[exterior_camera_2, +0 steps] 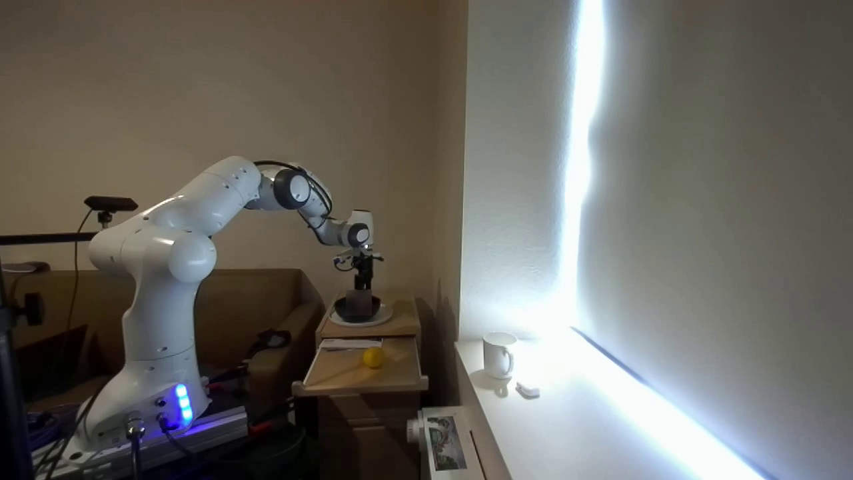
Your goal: Place the white bottle in the black bowl on top of the night stand, place the lemon in the white mug on the window sill, close the open drawer on the nightstand
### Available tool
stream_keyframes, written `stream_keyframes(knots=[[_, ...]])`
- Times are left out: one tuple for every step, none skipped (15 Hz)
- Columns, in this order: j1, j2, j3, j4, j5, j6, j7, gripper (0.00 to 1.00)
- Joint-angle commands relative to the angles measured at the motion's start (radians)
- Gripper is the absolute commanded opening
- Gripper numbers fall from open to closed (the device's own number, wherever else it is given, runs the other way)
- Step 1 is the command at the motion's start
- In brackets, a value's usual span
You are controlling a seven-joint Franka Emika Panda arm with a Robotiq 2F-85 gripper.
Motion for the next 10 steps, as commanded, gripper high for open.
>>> stream_keyframes(knots=[[-0.022,-0.152,0.013,-0.118,0.000,-0.044,-0.031,1.00],[-0.032,-0.197,0.020,-0.153,0.005,-0.065,-0.045,1.00],[-0.044,-0.253,0.023,-0.202,0.009,-0.103,-0.060,1.00],[-0.045,-0.300,0.013,-0.241,0.001,-0.139,-0.057,1.00],[-0.050,-0.345,0.001,-0.283,-0.009,-0.181,-0.048,1.00],[-0.065,-0.387,-0.002,-0.327,-0.005,-0.222,-0.040,1.00],[-0.081,-0.429,-0.004,-0.372,-0.002,-0.263,-0.037,1.00],[-0.099,-0.465,-0.005,-0.422,0.007,-0.297,-0.034,1.00],[-0.126,-0.499,0.002,-0.472,0.030,-0.325,-0.052,1.00],[-0.142,-0.529,-0.002,-0.525,0.037,-0.345,-0.043,1.00]])
